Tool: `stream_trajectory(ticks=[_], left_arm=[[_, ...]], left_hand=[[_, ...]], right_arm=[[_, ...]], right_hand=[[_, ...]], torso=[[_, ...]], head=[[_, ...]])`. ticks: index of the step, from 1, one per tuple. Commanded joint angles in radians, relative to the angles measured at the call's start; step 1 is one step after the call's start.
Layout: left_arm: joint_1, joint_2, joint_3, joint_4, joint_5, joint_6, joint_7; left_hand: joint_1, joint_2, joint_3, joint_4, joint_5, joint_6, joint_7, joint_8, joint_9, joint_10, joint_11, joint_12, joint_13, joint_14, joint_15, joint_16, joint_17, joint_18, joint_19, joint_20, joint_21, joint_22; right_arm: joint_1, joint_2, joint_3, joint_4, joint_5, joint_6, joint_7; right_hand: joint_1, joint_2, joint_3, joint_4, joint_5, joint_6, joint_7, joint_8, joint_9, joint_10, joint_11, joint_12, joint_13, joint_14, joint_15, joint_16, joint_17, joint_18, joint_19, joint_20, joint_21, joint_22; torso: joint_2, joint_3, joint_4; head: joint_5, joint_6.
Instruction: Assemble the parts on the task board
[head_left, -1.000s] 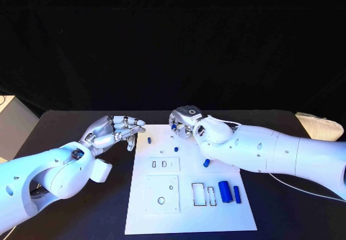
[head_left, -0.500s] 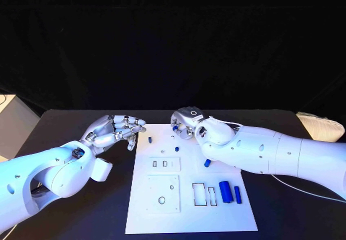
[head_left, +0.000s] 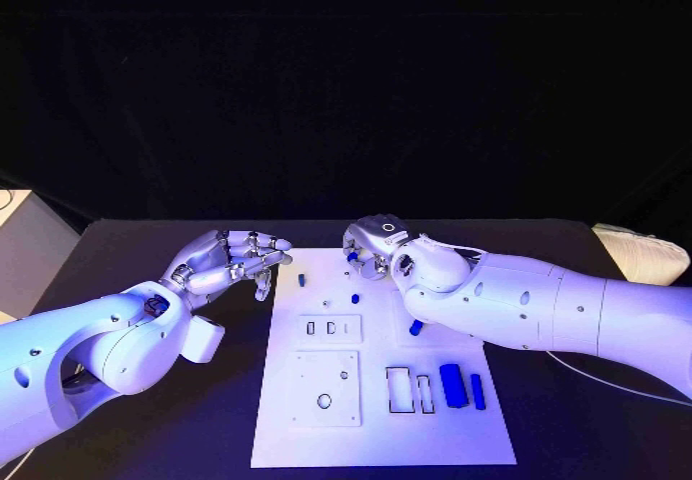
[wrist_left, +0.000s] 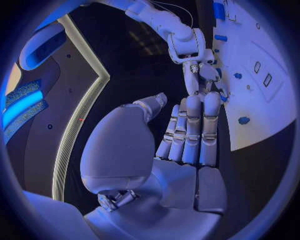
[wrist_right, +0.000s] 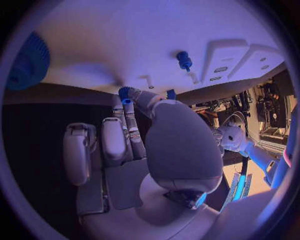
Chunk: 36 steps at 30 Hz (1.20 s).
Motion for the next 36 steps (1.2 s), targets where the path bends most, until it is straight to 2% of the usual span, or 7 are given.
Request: stream_trajectory(ticks=[1, 5, 15, 30, 33, 35, 36], left_arm=[[0.002, 0.001, 0.001, 0.001, -0.002, 0.02, 0.003], [0.002, 0.001, 0.001, 0.001, -0.002, 0.02, 0.002], [0.002, -0.001, 0.001, -0.001, -0.002, 0.021, 0.002], [0.001, -0.002, 0.001, -0.017, -0.002, 0.031, 0.006], [0.001, -0.002, 0.001, -0.019, -0.002, 0.032, 0.006], [0.001, -0.002, 0.001, -0.021, -0.002, 0.033, 0.006], [0.001, -0.001, 0.001, -0.021, -0.002, 0.033, 0.006]], left_hand=[[-0.005, 0.007, 0.006, 0.0, -0.002, -0.007, -0.002, 0.001, 0.001, -0.005, 0.002, -0.006, 0.001, 0.002, 0.004, 0.003, 0.001, -0.007, -0.008, 0.0, 0.004, 0.001], [-0.005, 0.007, 0.006, 0.0, -0.002, -0.007, -0.002, 0.001, 0.001, -0.005, 0.002, -0.006, 0.001, 0.002, 0.004, 0.003, 0.001, -0.007, -0.008, 0.0, 0.004, 0.001], [-0.005, 0.007, 0.006, 0.0, -0.002, -0.007, -0.002, 0.001, 0.001, -0.005, 0.002, -0.006, 0.001, 0.002, 0.004, 0.003, 0.001, -0.007, -0.008, 0.0, 0.004, 0.001], [-0.004, 0.009, 0.009, -0.003, -0.002, -0.008, -0.003, 0.001, 0.002, -0.005, 0.001, -0.006, 0.002, 0.002, 0.005, 0.002, 0.003, -0.007, -0.011, 0.001, 0.009, 0.005], [-0.004, 0.009, 0.009, -0.003, -0.002, -0.008, -0.003, 0.001, 0.002, -0.005, 0.001, -0.006, 0.002, 0.002, 0.005, 0.002, 0.003, -0.007, -0.011, 0.001, 0.009, 0.005], [-0.004, 0.009, 0.009, -0.003, -0.002, -0.008, -0.003, 0.001, 0.002, -0.005, 0.001, -0.006, 0.002, 0.002, 0.005, 0.002, 0.003, -0.007, -0.011, 0.001, 0.009, 0.005], [-0.004, 0.009, 0.009, -0.003, -0.002, -0.008, -0.003, 0.001, 0.002, -0.005, 0.001, -0.006, 0.002, 0.002, 0.005, 0.002, 0.003, -0.007, -0.011, 0.001, 0.009, 0.005]], right_arm=[[-0.002, 0.001, -0.001, -0.001, -0.012, 0.007, -0.001], [-0.002, 0.004, -0.001, -0.006, -0.004, 0.017, 0.006], [-0.002, -0.053, -0.001, 0.05, 0.001, -0.011, 0.007], [0.017, -0.33, 0.017, 0.275, 0.239, -0.094, 0.056], [0.021, -0.358, 0.018, 0.274, 0.291, -0.061, 0.065], [0.023, -0.37, 0.018, 0.268, 0.313, -0.033, 0.066], [0.023, -0.372, 0.018, 0.264, 0.318, -0.023, 0.066]], right_hand=[[-0.027, -0.018, -0.001, 0.01, -0.021, -0.031, 0.01, -0.015, 0.001, 0.007, -0.026, -0.001, -0.005, -0.005, 0.008, -0.025, -0.038, 0.006, 0.014, 0.002, -0.024, 0.078], [-0.072, -0.07, -0.054, 0.043, -0.058, -0.128, 0.029, -0.078, -0.016, -0.104, -0.001, 0.001, -0.025, -0.031, 0.025, -0.08, -0.13, 0.028, -0.035, 0.023, -0.107, -0.021], [0.055, -0.008, -0.358, 0.141, -0.051, -0.172, 0.021, -0.13, -0.034, -0.205, 0.009, 0.005, -0.023, -0.046, 0.035, -0.144, -0.247, 0.051, -0.066, 0.028, -0.228, -0.14], [0.112, -0.052, -0.25, 0.205, -0.016, -0.091, 0.011, -0.106, -0.028, 0.108, -0.045, 0.156, 0.091, -0.004, -0.007, -0.034, -0.094, 0.017, 0.007, -0.007, -0.097, 0.023], [0.108, -0.068, -0.246, 0.203, 0.019, -0.092, 0.011, -0.113, -0.031, 0.115, -0.052, 0.28, 0.216, 0.009, -0.015, 0.013, -0.029, 0.004, 0.03, -0.018, -0.044, 0.084], [0.098, -0.06, -0.29, 0.184, 0.06, -0.117, 0.014, -0.116, -0.028, 0.067, -0.042, 0.918, 0.857, 0.028, -0.029, 0.105, 0.1, -0.013, 0.055, 0.003, 0.017, 0.153], [0.095, -0.051, -0.291, 0.194, 0.041, -0.134, 0.023, -0.119, -0.029, 0.102, -0.036, 1.105, 1.053, 0.026, 0.005, 0.117, 0.133, -0.013, 0.06, -0.01, 0.029, 0.169]], torso=[[0.0, 0.0003, -0.0009], [-0.001, 0.0, -0.0009], [-0.003, 0.0001, -0.0018], [-0.01, 0.005, -0.0206], [-0.01, 0.0064, -0.0231], [-0.01, 0.0075, -0.0239], [-0.011, 0.0082, -0.0248]], head=[[0.001, 0.0], [0.001, -0.001], [0.002, -0.003], [-0.003, 0.011], [-0.004, 0.014], [-0.004, 0.015], [-0.004, 0.014]])
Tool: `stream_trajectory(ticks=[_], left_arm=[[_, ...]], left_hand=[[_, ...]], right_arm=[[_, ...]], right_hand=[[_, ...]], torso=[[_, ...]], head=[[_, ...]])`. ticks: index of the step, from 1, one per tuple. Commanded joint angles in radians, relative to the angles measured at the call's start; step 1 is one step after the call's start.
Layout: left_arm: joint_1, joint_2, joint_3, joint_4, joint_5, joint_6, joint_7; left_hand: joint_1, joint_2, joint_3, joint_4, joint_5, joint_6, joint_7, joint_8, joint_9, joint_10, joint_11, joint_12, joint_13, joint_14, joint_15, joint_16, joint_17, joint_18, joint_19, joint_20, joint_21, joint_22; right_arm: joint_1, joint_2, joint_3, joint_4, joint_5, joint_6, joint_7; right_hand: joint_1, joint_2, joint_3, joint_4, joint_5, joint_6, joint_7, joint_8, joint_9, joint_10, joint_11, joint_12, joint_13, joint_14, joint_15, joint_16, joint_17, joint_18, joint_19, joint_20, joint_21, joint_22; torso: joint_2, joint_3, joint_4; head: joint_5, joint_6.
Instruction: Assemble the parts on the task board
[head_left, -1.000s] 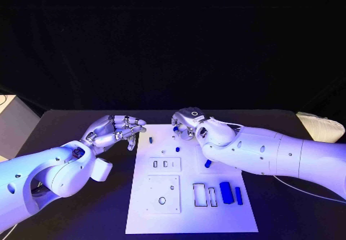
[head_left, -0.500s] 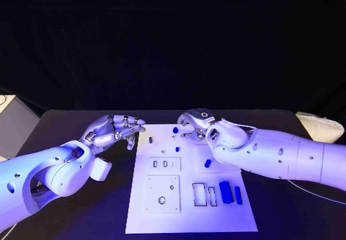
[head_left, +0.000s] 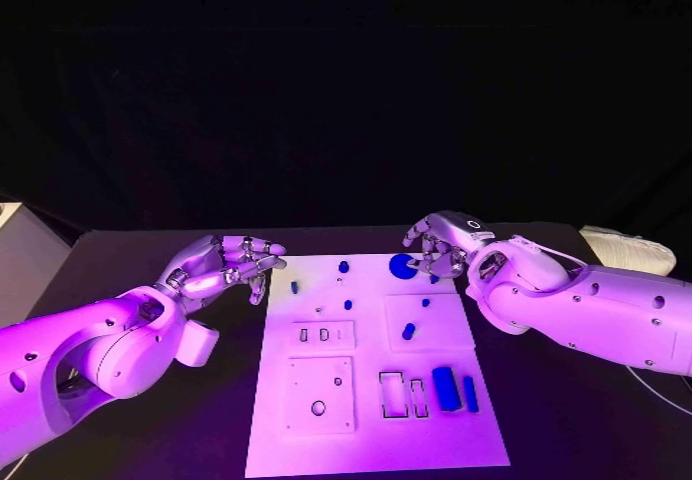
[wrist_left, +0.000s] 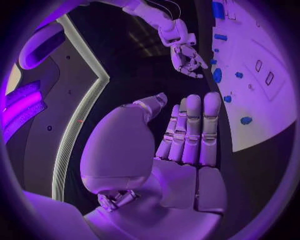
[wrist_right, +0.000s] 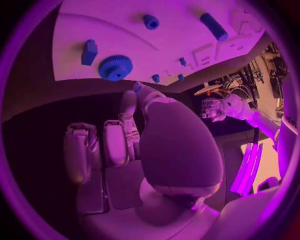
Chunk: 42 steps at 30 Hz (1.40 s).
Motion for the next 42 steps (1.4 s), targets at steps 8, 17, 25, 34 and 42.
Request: stream_trajectory(ticks=[8, 17, 25, 34, 42], left_arm=[[0.001, 0.004, 0.001, -0.004, -0.004, 0.027, 0.008], [0.001, 0.005, 0.001, -0.005, -0.009, 0.032, 0.005], [0.001, 0.006, 0.001, -0.008, -0.011, 0.033, 0.004], [0.001, 0.008, 0.001, -0.011, -0.013, 0.035, 0.002], [0.001, 0.008, 0.0, -0.012, -0.014, 0.036, 0.0]], left_hand=[[-0.003, 0.009, 0.008, -0.002, -0.002, -0.004, -0.001, 0.001, 0.002, -0.005, 0.001, -0.005, 0.001, 0.002, 0.004, 0.002, 0.001, -0.007, -0.005, 0.001, 0.006, 0.003], [-0.002, 0.01, 0.009, -0.004, -0.002, -0.004, -0.001, 0.002, 0.002, -0.004, 0.0, -0.005, 0.002, 0.001, 0.004, 0.002, 0.002, -0.006, -0.006, 0.001, 0.008, 0.004], [0.001, 0.012, 0.013, -0.007, -0.002, -0.004, -0.001, 0.002, 0.003, -0.004, 0.0, -0.005, 0.002, 0.001, 0.003, 0.002, 0.003, -0.006, -0.008, 0.001, 0.01, 0.006], [0.002, 0.013, 0.015, -0.009, -0.001, -0.004, -0.001, 0.002, 0.003, -0.004, 0.0, -0.005, 0.003, 0.001, 0.003, 0.001, 0.003, -0.006, -0.009, 0.001, 0.011, 0.006], [0.01, 0.015, 0.024, -0.017, -0.001, -0.005, -0.001, 0.002, 0.004, -0.005, -0.001, -0.005, 0.003, 0.001, 0.002, 0.001, 0.004, -0.006, -0.012, 0.0, 0.016, 0.009]], right_arm=[[0.0, 0.026, 0.0, -0.06, 0.104, 0.121, 0.003], [-0.009, 0.071, 0.0, -0.116, 0.133, 0.136, -0.04], [-0.012, 0.084, 0.0, -0.13, 0.153, 0.14, -0.05], [-0.015, 0.094, 0.0, -0.146, 0.161, 0.144, -0.05], [-0.015, 0.101, 0.0, -0.154, 0.179, 0.157, -0.039]], right_hand=[[-0.002, 0.033, -0.097, 0.034, 0.005, -0.079, 0.032, -0.004, 0.003, 0.118, 0.037, 0.774, 0.725, 0.064, 0.037, 0.143, 0.28, -0.03, 0.092, 0.029, 0.088, 0.243], [-0.004, 0.045, -0.144, 0.046, 0.024, -0.089, 0.038, 0.006, 0.007, 0.169, 0.045, 0.842, 0.795, 0.081, 0.045, 0.185, 0.381, -0.036, 0.102, 0.038, 0.107, 0.263], [-0.005, 0.052, -0.145, 0.045, 0.029, -0.081, 0.037, 0.013, 0.009, 0.174, 0.044, 0.848, 0.802, 0.082, 0.046, 0.187, 0.388, -0.036, 0.102, 0.038, 0.107, 0.263], [-0.011, 0.061, -0.144, 0.047, 0.039, -0.073, 0.035, 0.02, 0.011, 0.174, 0.043, 0.848, 0.802, 0.081, 0.045, 0.188, 0.388, -0.036, 0.102, 0.038, 0.107, 0.263], [-0.03, 0.08, -0.133, 0.048, 0.081, -0.055, 0.032, 0.029, 0.013, 0.183, 0.039, 0.857, 0.812, 0.082, 0.042, 0.191, 0.395, -0.036, 0.102, 0.036, 0.107, 0.263]], torso=[[0.0, 0.0029, -0.0028], [0.004, 0.0044, 0.0044], [0.006, 0.0053, 0.0032], [0.003, 0.0048, 0.004], [0.003, 0.0053, 0.0035]], head=[[-0.002, 0.0], [-0.005, -0.006], [-0.004, -0.013], [-0.005, -0.018], [-0.004, -0.02]])
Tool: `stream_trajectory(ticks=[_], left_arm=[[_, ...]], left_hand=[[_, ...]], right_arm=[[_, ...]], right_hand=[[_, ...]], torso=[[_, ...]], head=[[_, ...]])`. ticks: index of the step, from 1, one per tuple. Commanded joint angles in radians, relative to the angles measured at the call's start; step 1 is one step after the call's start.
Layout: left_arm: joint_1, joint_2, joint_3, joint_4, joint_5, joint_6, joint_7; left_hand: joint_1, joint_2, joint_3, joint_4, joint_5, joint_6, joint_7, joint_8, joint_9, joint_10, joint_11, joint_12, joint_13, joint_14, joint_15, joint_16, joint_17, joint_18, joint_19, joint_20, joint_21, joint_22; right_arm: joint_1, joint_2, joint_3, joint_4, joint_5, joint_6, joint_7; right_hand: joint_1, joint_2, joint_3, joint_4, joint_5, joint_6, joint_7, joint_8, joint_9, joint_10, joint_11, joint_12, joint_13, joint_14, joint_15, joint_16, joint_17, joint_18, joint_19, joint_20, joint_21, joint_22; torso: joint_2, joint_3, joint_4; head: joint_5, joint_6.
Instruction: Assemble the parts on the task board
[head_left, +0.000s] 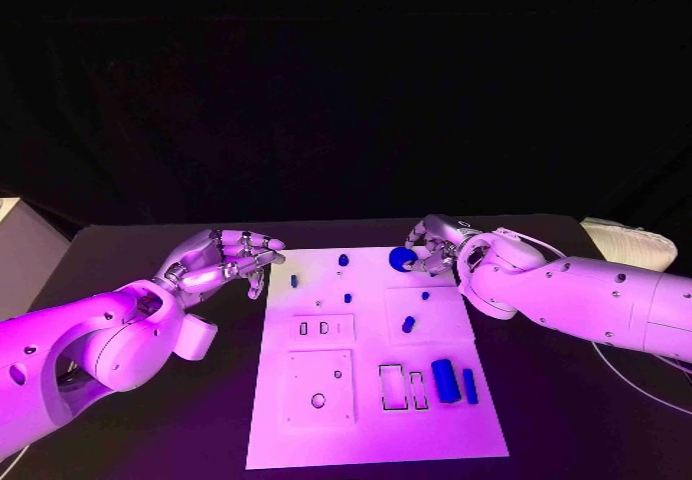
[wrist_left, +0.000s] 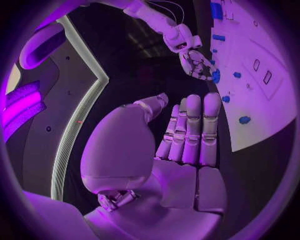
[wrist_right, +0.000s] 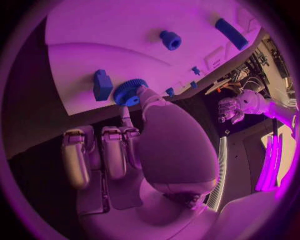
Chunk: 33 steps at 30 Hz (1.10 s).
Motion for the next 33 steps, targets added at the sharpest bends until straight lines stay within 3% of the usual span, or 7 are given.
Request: stream_trajectory(ticks=[1, 18, 24, 33], left_arm=[[0.001, 0.002, 0.001, 0.001, -0.005, 0.019, 0.003], [0.001, 0.002, 0.001, 0.0, -0.007, 0.021, 0.0], [0.001, 0.002, 0.001, -0.001, -0.007, 0.022, -0.001], [0.001, 0.002, 0.001, -0.003, -0.007, 0.023, -0.001]], left_hand=[[0.006, 0.01, 0.011, -0.004, -0.001, -0.005, -0.001, 0.002, 0.002, -0.005, 0.0, -0.005, 0.001, 0.001, 0.002, 0.0, 0.002, -0.006, -0.006, 0.0, 0.007, 0.002], [0.011, 0.012, 0.023, -0.014, -0.001, -0.005, 0.0, 0.002, 0.003, -0.006, 0.0, -0.006, 0.002, 0.0, 0.002, -0.001, 0.003, -0.006, -0.009, 0.0, 0.013, 0.007], [0.012, 0.012, 0.024, -0.015, -0.001, -0.006, 0.0, 0.002, 0.003, -0.006, 0.0, -0.006, 0.002, 0.0, 0.002, -0.001, 0.004, -0.006, -0.011, 0.0, 0.013, 0.006], [0.013, 0.013, 0.027, -0.018, -0.001, -0.006, 0.0, 0.002, 0.004, -0.006, 0.0, -0.006, 0.002, 0.0, 0.002, -0.002, 0.004, -0.006, -0.011, 0.0, 0.015, 0.007]], right_arm=[[-0.001, 0.004, 0.0, -0.002, 0.017, 0.031, 0.008], [-0.001, 0.016, -0.001, -0.007, 0.0, 0.044, 0.006], [-0.002, 0.016, -0.001, 0.005, -0.078, 0.002, -0.003], [-0.004, 0.009, -0.001, 0.059, -0.184, -0.084, -0.016]], right_hand=[[-0.004, 0.015, 0.008, 0.002, 0.014, 0.012, -0.002, 0.006, 0.001, 0.094, 0.001, 0.006, 0.254, 0.082, 0.003, 0.007, 0.159, -0.006, 0.105, 0.006, 0.004, 0.263], [-0.005, 0.027, 0.037, -0.006, 0.035, 0.045, -0.009, 0.013, 0.001, 0.098, -0.005, 0.011, 0.259, 0.082, -0.003, 0.007, 0.16, -0.006, 0.105, 0.001, 0.004, 0.263], [0.011, 0.031, 0.082, -0.014, 0.037, 0.083, -0.022, 0.023, 0.001, 0.101, -0.016, 0.013, 0.262, 0.084, -0.014, 0.009, 0.168, -0.006, 0.105, -0.008, 0.004, 0.263], [0.003, 0.022, 0.096, -0.013, 0.028, 0.093, -0.025, 0.023, -0.001, 0.102, -0.019, 0.015, 0.263, 0.085, -0.019, 0.011, 0.174, -0.006, 0.105, -0.013, 0.004, 0.263]], torso=[[0.0, 0.0005, -0.0008], [-0.001, 0.0012, -0.0012], [-0.002, 0.0014, -0.0015], [-0.003, 0.0013, -0.0015]], head=[[0.001, -0.001], [0.004, -0.009], [0.006, -0.009], [0.007, -0.006]])
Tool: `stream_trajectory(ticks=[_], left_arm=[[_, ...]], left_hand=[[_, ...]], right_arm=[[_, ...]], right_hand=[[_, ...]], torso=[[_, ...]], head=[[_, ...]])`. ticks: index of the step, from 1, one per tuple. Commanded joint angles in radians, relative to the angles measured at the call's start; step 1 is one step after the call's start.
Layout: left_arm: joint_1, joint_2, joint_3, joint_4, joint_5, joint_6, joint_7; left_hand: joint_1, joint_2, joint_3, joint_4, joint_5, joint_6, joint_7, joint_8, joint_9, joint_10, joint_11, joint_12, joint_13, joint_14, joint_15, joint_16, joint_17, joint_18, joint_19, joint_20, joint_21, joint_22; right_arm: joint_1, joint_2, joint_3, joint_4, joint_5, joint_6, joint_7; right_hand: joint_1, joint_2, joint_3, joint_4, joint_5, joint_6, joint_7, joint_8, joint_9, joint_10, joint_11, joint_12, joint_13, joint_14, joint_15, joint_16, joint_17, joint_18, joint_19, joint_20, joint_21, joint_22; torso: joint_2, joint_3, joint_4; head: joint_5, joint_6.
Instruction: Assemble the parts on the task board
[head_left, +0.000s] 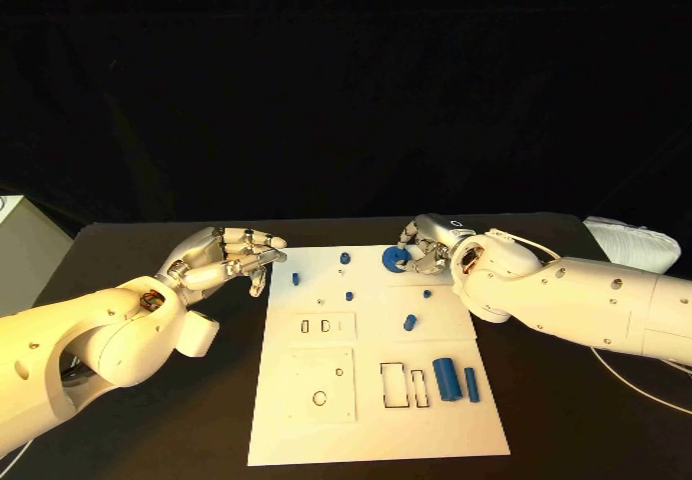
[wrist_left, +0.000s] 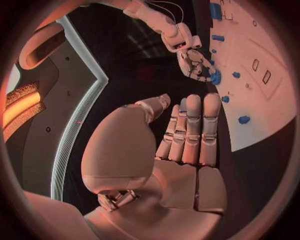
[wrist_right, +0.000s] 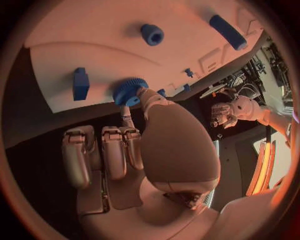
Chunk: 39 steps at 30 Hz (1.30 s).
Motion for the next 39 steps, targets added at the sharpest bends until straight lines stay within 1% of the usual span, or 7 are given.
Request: stream_trajectory(ticks=[1, 7, 12, 19, 30, 33, 39], left_arm=[[0.001, 0.002, 0.001, 0.0, -0.003, 0.019, 0.004], [0.001, 0.003, 0.001, -0.001, -0.003, 0.02, 0.004], [0.001, 0.005, 0.001, -0.001, -0.003, 0.022, 0.003], [0.001, 0.006, 0.001, 0.0, -0.003, 0.024, 0.001], [0.001, 0.009, 0.001, 0.0, -0.004, 0.027, 0.001], [0.001, 0.009, 0.001, -0.001, -0.004, 0.027, 0.001], [0.001, 0.011, 0.001, -0.002, -0.004, 0.027, 0.0]], left_hand=[[0.004, 0.004, 0.004, 0.0, -0.001, -0.006, 0.0, 0.002, 0.001, -0.006, 0.0, -0.006, 0.001, 0.0, 0.002, -0.002, 0.001, -0.006, -0.005, 0.0, 0.006, 0.001], [0.005, 0.005, 0.006, -0.001, -0.001, -0.006, 0.0, 0.002, 0.001, -0.006, 0.0, -0.006, 0.001, -0.001, 0.002, -0.002, 0.001, -0.006, -0.005, 0.0, 0.007, 0.001], [0.005, 0.005, 0.006, -0.001, -0.001, -0.006, 0.0, 0.002, 0.001, -0.006, 0.0, -0.006, 0.001, -0.001, 0.002, -0.002, 0.001, -0.006, -0.005, 0.0, 0.007, 0.001], [0.005, 0.005, 0.006, -0.001, -0.001, -0.006, 0.0, 0.002, 0.001, -0.006, 0.0, -0.006, 0.001, -0.001, 0.002, -0.002, 0.001, -0.006, -0.005, 0.0, 0.007, 0.001], [0.005, 0.005, 0.009, -0.004, -0.001, -0.006, 0.0, 0.002, 0.001, -0.006, 0.0, -0.006, 0.002, -0.001, 0.002, -0.002, 0.002, -0.006, -0.006, 0.0, 0.009, 0.002], [0.005, 0.005, 0.009, -0.004, -0.001, -0.006, 0.0, 0.002, 0.001, -0.006, 0.0, -0.006, 0.002, -0.001, 0.002, -0.002, 0.002, -0.006, -0.006, 0.0, 0.009, 0.002], [0.005, 0.005, 0.009, -0.004, -0.001, -0.006, 0.0, 0.002, 0.001, -0.006, 0.0, -0.006, 0.002, -0.001, 0.002, -0.002, 0.002, -0.006, -0.006, 0.0, 0.009, 0.002]], right_arm=[[0.0, -0.003, 0.001, 0.026, -0.102, -0.064, -0.014], [0.004, 0.0, 0.002, 0.082, -0.147, -0.086, -0.031], [0.006, 0.027, 0.002, 0.1, -0.164, -0.081, -0.037], [0.002, 0.077, 0.0, 0.087, -0.18, -0.07, -0.038], [-0.007, 0.132, -0.002, 0.061, -0.195, -0.066, -0.038], [-0.008, 0.143, -0.003, 0.057, -0.196, -0.062, -0.037], [-0.016, 0.159, -0.005, 0.046, -0.197, -0.049, -0.039]], right_hand=[[0.001, -0.01, 0.009, -0.001, -0.01, 0.013, -0.004, 0.002, 0.001, 0.103, -0.008, 0.004, 0.263, 0.083, -0.007, 0.003, 0.175, -0.007, 0.105, -0.006, 0.004, 0.263], [-0.006, -0.016, 0.012, 0.001, -0.018, 0.017, -0.005, 0.002, 0.001, 0.103, -0.009, 0.004, 0.263, 0.084, -0.009, 0.004, 0.177, -0.007, 0.105, -0.008, 0.004, 0.263], [-0.007, -0.017, 0.012, 0.001, -0.019, 0.018, -0.006, 0.002, 0.001, 0.103, -0.009, 0.004, 0.263, 0.084, -0.009, 0.004, 0.178, -0.007, 0.105, -0.008, 0.004, 0.263], [-0.009, -0.018, 0.013, 0.002, -0.021, 0.018, -0.006, 0.002, 0.0, 0.103, -0.009, 0.004, 0.263, 0.084, -0.009, 0.004, 0.177, -0.007, 0.105, -0.009, 0.004, 0.263], [-0.01, -0.02, 0.013, 0.003, -0.023, 0.018, -0.006, 0.001, 0.0, 0.103, -0.009, 0.004, 0.263, 0.083, -0.009, 0.003, 0.175, -0.007, 0.105, -0.009, 0.004, 0.263], [-0.01, -0.02, 0.013, 0.003, -0.023, 0.018, -0.006, 0.001, 0.0, 0.103, -0.009, 0.004, 0.263, 0.083, -0.009, 0.003, 0.175, -0.007, 0.105, -0.009, 0.004, 0.263], [-0.012, -0.021, 0.014, 0.004, -0.024, 0.017, -0.006, 0.0, -0.001, 0.103, -0.009, 0.004, 0.263, 0.083, -0.009, 0.003, 0.176, -0.007, 0.105, -0.009, 0.004, 0.263]], torso=[[-0.001, -0.0011, 0.0001], [-0.001, -0.0017, 0.0011], [0.0, -0.0015, 0.0006], [0.001, -0.0025, 0.0025], [0.001, -0.0015, 0.0023], [0.001, -0.0027, 0.003], [0.002, -0.0011, 0.0014]], head=[[0.002, 0.0], [0.003, 0.003], [0.007, 0.003], [0.009, 0.002], [0.014, -0.004], [0.013, -0.004], [0.016, -0.008]])
